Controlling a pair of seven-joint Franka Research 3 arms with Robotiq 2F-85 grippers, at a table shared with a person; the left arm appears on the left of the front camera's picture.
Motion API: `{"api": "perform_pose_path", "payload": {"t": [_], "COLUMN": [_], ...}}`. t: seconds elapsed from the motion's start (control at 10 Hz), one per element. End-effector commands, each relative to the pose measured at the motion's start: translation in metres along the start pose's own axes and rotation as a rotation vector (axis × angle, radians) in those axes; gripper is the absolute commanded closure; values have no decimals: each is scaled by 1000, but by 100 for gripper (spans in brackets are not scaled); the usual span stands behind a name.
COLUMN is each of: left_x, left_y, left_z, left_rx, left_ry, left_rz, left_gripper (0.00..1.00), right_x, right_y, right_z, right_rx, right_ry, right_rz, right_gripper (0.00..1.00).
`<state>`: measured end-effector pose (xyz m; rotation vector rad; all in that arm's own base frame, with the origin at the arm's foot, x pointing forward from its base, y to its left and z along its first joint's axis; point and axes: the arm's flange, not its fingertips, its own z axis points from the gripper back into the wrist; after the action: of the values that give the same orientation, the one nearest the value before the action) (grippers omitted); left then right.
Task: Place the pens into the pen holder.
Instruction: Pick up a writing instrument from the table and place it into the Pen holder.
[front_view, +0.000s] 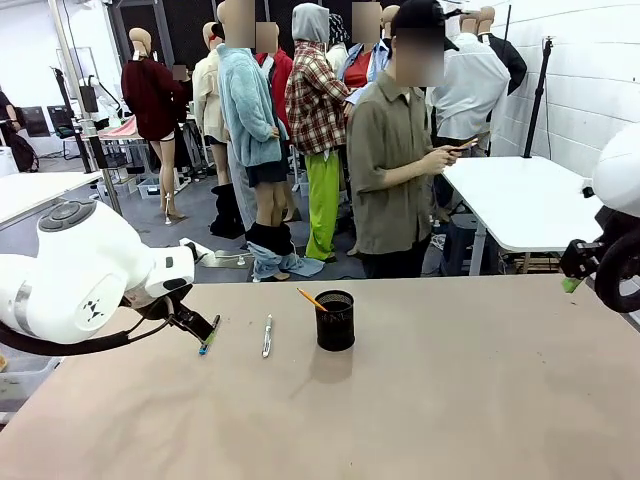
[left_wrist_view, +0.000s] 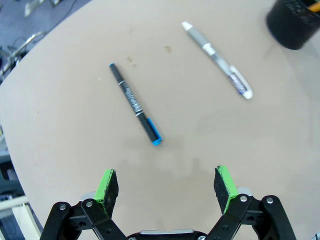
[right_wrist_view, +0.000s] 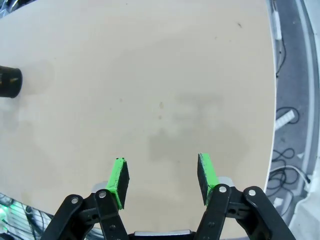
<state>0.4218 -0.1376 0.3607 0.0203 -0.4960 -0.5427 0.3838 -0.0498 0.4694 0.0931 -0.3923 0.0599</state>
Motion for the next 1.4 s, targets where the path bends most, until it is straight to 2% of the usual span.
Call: {"api": "perform_pose_path", "payload": {"t": [0.0,0.2,0.3,0.4,0.7,1.3], "left_x": [34,42,48,28,36,59], "left_y": [-5,-4,2,11,9,28], "left_z": [-23,-40,-50,-28,-40,-73], "left_rx": [74,-3,-1,18,5,-4], "left_ry": [77,103,90,84,94,218], "left_rz": [111,148,186,118,139,224], "left_gripper": [0,0,0,0,0,0], "right_x": [-2,-2,-2,-2,-2,-2], "right_y": [1,1,1,1,1,1], "right_z": [-4,-4,-4,-4,-4,-4], "right_rx": [-18,-18,-18,-18,-18,-18], "right_ry": [-7,-7,-7,-7,-7,-7], "right_rz": [-12,-12,-12,-12,-12,-12], "right_gripper": [31,31,31,31,31,31]}}
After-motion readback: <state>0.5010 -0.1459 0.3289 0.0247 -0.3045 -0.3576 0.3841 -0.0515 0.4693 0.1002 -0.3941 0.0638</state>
